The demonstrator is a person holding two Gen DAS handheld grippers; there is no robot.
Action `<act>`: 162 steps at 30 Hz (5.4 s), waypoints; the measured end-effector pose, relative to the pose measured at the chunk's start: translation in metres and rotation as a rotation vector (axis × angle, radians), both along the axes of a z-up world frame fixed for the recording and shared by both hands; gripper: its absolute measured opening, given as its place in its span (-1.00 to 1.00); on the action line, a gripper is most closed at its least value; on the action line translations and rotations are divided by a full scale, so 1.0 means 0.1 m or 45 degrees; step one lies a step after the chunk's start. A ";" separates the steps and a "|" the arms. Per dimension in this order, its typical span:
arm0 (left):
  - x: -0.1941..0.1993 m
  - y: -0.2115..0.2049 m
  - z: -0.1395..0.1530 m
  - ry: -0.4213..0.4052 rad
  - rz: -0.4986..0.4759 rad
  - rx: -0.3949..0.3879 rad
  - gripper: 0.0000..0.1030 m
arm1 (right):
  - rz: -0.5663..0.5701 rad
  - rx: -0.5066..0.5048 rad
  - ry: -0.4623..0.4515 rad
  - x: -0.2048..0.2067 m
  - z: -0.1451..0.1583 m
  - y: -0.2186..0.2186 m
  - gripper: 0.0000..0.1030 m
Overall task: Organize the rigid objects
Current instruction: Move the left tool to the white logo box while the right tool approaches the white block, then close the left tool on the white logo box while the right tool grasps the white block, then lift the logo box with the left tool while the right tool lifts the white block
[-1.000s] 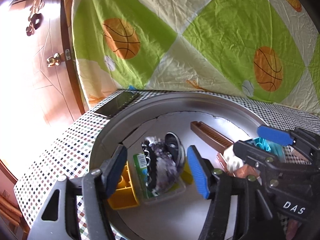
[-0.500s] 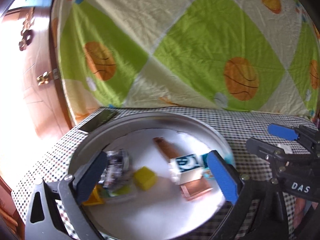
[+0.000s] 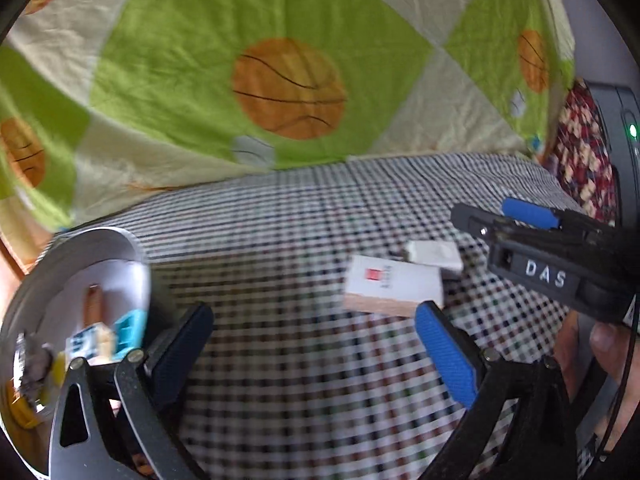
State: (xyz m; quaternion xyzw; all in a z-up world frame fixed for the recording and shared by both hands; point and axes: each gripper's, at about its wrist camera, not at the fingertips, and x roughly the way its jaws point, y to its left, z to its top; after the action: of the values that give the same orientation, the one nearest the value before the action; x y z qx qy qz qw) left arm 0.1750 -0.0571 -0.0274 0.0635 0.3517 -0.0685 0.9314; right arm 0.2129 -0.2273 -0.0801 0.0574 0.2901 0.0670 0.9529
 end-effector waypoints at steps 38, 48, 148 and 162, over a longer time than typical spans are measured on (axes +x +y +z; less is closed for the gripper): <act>0.57 0.13 -0.39 0.111 0.098 -0.021 0.59 | 0.041 -0.065 0.113 0.37 -0.22 0.31 0.40; 0.57 0.18 -0.41 0.122 0.117 -0.034 0.59 | 0.115 -0.031 0.296 0.64 -0.40 0.39 0.46; -0.54 0.37 -0.01 -0.311 0.210 -0.019 0.60 | 0.156 0.016 -0.145 -0.56 -0.01 0.35 0.18; -0.69 0.43 0.03 -0.360 0.225 -0.013 0.60 | 0.176 0.015 -0.161 -0.63 0.01 0.38 0.18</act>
State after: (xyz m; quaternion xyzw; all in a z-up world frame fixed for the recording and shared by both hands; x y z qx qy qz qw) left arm 0.1056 -0.0144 -0.0244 0.0367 0.2209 0.0214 0.9744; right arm 0.1498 -0.1889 -0.0786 0.0384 0.2324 0.1379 0.9620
